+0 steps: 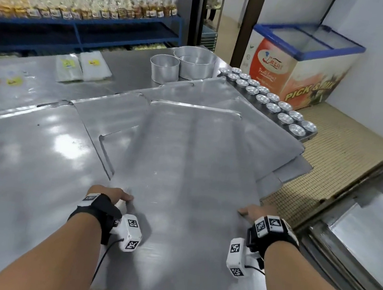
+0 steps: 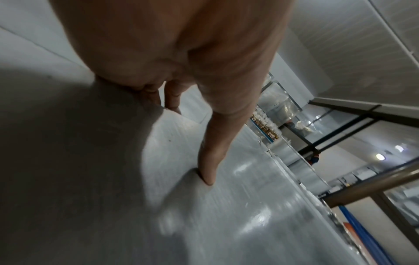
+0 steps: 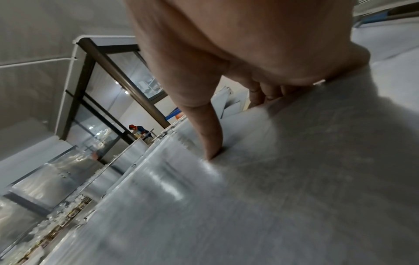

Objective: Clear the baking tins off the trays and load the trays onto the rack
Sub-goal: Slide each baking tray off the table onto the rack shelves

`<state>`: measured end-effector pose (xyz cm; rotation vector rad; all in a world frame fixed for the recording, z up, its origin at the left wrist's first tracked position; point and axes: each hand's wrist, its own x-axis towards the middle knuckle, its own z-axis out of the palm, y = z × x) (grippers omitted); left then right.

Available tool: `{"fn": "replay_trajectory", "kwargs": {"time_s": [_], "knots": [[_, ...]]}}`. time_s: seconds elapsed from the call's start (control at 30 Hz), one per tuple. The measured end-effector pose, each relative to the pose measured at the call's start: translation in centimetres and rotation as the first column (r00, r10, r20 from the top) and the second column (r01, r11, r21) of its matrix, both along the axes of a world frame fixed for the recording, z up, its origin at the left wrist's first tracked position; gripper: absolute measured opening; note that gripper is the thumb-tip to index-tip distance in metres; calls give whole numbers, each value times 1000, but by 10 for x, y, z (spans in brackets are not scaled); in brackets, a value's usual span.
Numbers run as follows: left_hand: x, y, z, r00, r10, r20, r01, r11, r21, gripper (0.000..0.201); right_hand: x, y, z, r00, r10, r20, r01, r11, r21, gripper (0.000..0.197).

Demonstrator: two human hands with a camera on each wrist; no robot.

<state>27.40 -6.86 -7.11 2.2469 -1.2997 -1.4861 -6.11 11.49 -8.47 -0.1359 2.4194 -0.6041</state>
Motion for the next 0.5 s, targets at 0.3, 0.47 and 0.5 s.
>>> {"fn": "replay_trajectory", "kwargs": {"time_s": [0.3,0.47,0.5], "knots": [[28,17,-12,999,-42,30,42,999,4,70,35,32,-11,985,-148,91,156,985,-80,65],[29,37,-10,998,63,7,-62,997,-36,65,48,53,-7,974,-189,128,208,965,-157,58],[28,42,-11,997,76,9,-75,996,-51,63,50,59,-7,971,-200,132,220,961,-166,58]]}}
